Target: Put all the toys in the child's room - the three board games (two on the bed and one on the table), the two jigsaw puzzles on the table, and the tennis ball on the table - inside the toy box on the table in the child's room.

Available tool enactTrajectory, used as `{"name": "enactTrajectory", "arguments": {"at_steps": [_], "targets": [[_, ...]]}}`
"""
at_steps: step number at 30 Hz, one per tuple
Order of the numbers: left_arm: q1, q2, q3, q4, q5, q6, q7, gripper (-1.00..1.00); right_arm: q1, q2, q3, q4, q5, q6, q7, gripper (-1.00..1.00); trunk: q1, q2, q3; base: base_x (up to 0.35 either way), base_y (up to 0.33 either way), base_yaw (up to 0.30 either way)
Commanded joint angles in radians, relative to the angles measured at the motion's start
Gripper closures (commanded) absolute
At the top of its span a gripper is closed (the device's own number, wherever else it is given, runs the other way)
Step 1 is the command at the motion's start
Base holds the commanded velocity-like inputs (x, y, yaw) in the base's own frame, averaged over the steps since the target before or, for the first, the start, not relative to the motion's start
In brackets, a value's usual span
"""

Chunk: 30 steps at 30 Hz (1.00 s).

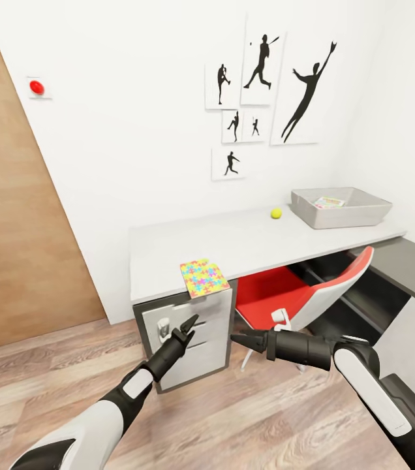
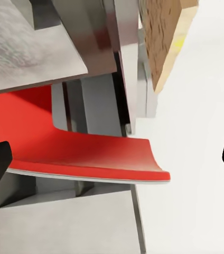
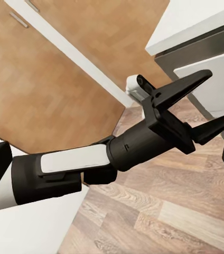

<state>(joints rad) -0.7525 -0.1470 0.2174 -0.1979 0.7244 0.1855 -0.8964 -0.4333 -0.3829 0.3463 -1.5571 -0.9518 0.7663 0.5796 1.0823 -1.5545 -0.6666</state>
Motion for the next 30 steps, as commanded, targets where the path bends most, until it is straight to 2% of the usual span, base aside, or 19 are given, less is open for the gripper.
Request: {"name": "enactTrajectory", "arguments": {"at_steps": [1,7,18,30], "targets": [[-0.001,-0.001,0.007,0.000,-0.007,0.009,-0.004,-1.00,-0.001,-0.001,0.001,0.000,-0.004,0.004,0.000,-1.00,0.000,0.000,-0.001,0.090,-0.089,0.000],[-0.001,-0.004,0.008,0.000,-0.024,0.005,-0.001,-1.00,-0.001,-0.001,0.001,0.000,-0.004,0.004,0.000,-1.00,0.000,0.000,-0.001,0.032,-0.032,0.000],[-0.001,-0.004,0.008,0.000,-0.029,0.004,-0.011,-1.00,-0.001,-0.001,0.002,0.000,-0.004,0.004,0.000,-1.00,0.000,0.000,-0.001,0.125,-0.002,0.000],[-0.001,-0.005,0.008,0.000,-0.031,0.003,-0.011,-1.00,-0.001,-0.001,0.002,0.000,-0.004,0.004,-0.001,-1.00,0.000,0.000,-0.001,0.021,0.000,0.000]]}}
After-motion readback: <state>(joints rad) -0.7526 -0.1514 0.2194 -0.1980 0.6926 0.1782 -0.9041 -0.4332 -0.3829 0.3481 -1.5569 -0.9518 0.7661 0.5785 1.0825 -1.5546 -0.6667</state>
